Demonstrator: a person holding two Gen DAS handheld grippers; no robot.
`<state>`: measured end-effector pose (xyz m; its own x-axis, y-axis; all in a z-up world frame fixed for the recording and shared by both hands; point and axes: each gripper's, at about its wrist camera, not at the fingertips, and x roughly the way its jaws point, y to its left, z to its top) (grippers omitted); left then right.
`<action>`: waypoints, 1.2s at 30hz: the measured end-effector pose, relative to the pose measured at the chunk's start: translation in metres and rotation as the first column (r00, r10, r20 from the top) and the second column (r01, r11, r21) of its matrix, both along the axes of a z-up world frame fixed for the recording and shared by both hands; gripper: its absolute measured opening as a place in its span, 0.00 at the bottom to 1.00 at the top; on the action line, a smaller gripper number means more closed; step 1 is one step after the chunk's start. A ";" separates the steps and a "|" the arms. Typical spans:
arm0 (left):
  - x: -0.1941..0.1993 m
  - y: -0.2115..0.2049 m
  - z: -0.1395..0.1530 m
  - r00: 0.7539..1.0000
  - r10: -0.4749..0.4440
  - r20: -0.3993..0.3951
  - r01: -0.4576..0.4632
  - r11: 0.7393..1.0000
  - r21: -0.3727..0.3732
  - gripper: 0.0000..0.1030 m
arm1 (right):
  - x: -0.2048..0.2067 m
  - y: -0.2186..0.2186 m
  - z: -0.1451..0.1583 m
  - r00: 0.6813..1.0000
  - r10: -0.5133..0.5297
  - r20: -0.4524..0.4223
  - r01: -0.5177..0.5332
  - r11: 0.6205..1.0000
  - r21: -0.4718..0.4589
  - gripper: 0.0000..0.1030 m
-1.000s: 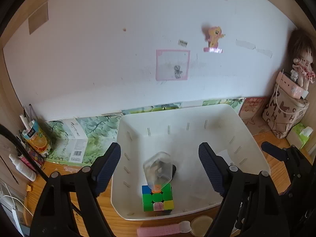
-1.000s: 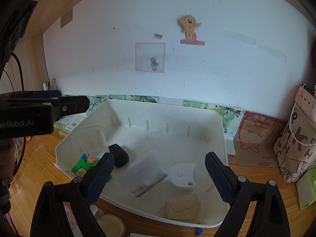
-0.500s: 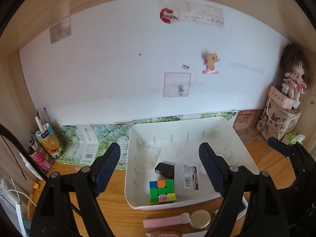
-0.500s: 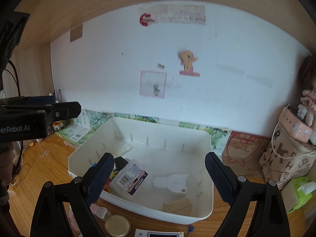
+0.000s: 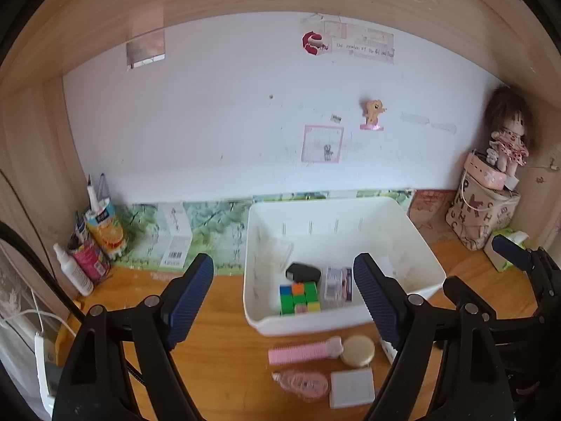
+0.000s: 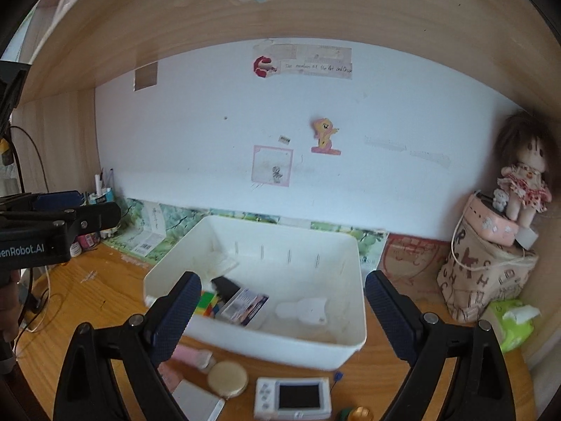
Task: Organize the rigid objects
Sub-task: 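Move both tools back out of the bin toward the desk, then grasp the white charger with the left tool while the right tool grasps the green jar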
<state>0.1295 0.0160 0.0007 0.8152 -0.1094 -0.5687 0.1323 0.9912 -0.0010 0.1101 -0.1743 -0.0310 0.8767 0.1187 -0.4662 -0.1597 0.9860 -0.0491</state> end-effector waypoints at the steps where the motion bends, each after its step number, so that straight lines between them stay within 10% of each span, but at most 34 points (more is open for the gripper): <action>1: -0.004 0.002 -0.001 1.000 -0.003 -0.005 0.003 1.000 -0.002 0.82 | -0.005 0.002 -0.001 1.000 -0.001 -0.005 0.001 1.000 -0.001 0.93; 22: -0.070 0.036 -0.050 0.968 -0.089 -0.237 0.065 0.992 -0.106 0.82 | -0.111 0.033 -0.039 0.980 -0.088 -0.176 0.096 0.995 0.033 0.93; 36: -0.065 0.023 -0.094 0.868 -0.014 -0.497 -0.058 0.990 -0.129 0.82 | -0.102 -0.003 -0.071 0.920 -0.032 -0.390 0.072 0.994 0.087 0.93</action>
